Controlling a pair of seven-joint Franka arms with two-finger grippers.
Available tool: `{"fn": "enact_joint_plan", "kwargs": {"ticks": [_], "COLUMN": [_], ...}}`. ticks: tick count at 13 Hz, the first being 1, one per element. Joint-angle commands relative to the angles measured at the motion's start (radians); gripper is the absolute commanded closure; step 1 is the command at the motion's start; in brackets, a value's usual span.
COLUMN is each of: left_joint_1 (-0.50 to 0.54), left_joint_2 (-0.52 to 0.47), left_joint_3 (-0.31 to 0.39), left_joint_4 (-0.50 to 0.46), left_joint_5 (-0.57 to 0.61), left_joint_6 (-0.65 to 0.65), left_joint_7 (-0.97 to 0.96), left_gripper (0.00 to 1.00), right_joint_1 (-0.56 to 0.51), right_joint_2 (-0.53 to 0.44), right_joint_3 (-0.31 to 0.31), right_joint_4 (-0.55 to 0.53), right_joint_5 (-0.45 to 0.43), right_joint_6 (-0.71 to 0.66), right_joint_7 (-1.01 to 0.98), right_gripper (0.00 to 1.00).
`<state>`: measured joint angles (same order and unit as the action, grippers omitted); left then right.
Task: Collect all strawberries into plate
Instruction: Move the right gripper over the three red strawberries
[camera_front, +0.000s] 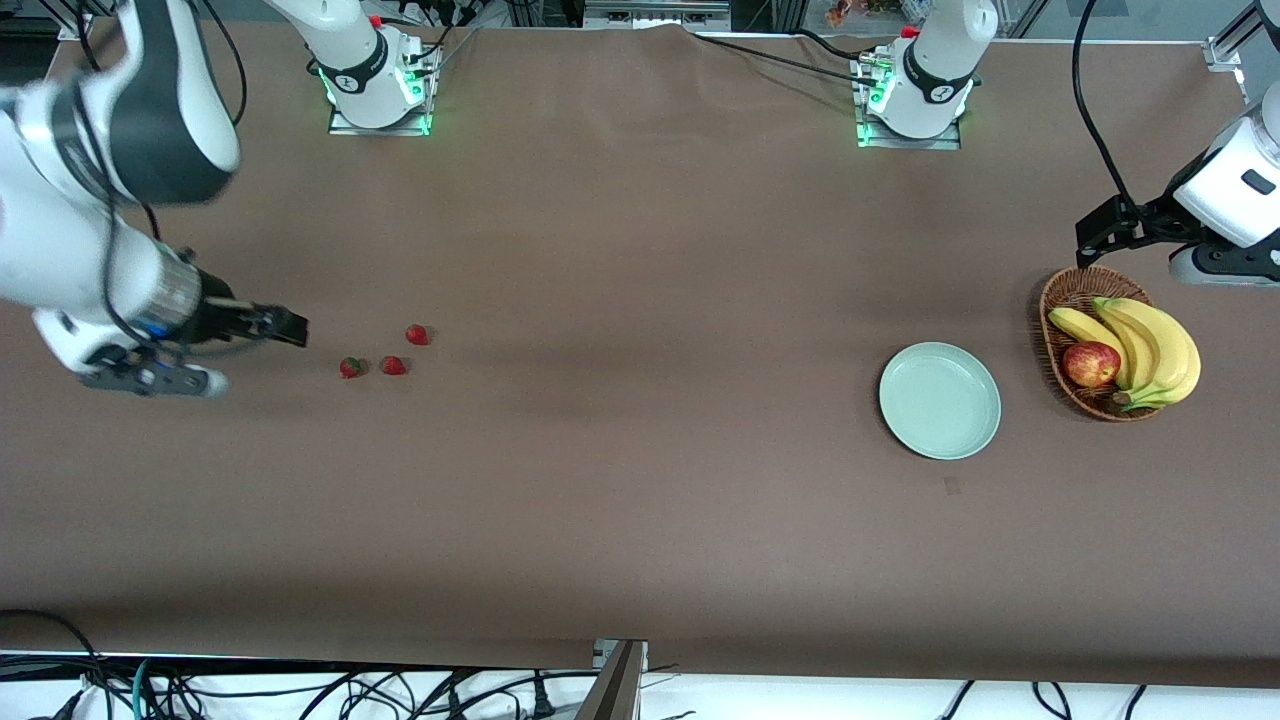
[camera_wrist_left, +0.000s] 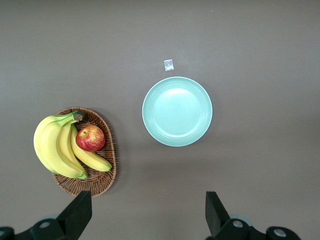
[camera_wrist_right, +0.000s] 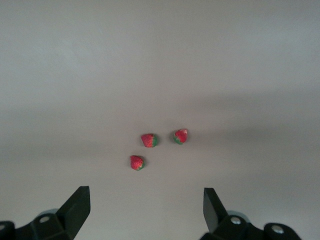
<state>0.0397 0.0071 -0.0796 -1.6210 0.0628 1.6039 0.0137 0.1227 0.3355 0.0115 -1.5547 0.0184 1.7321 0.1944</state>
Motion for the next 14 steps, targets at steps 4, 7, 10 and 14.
{"fn": "enact_joint_plan", "kwargs": {"ticks": [4,7,10,14], "left_joint_1": [0.009,0.011,0.012,0.012], "left_joint_2": [-0.022,-0.022,-0.021,-0.022], "left_joint_3": [0.003,0.003,0.003,0.003], "left_joint_4": [-0.014,-0.014,-0.014,-0.014], "left_joint_5": [-0.014,-0.017,-0.017,-0.017], "left_joint_6": [-0.009,-0.01,-0.01,-0.01], "left_joint_7": [0.003,0.003,0.003,0.003], "left_gripper": [0.0,0.0,0.0,0.0], "right_joint_1": [0.037,0.055,0.055,0.045], "right_joint_2": [0.054,0.065,0.082,0.122], "right_joint_3": [0.025,0.034,0.033,0.024], "right_joint_4": [-0.267,-0.422,-0.475,-0.489], "right_joint_5": [-0.006,-0.014,-0.014,-0.015], "right_joint_6": [0.306,0.527,0.595,0.664], "right_joint_7": [0.008,-0.01,-0.047,-0.09], "right_gripper": [0.0,0.05,0.05,0.06]}}
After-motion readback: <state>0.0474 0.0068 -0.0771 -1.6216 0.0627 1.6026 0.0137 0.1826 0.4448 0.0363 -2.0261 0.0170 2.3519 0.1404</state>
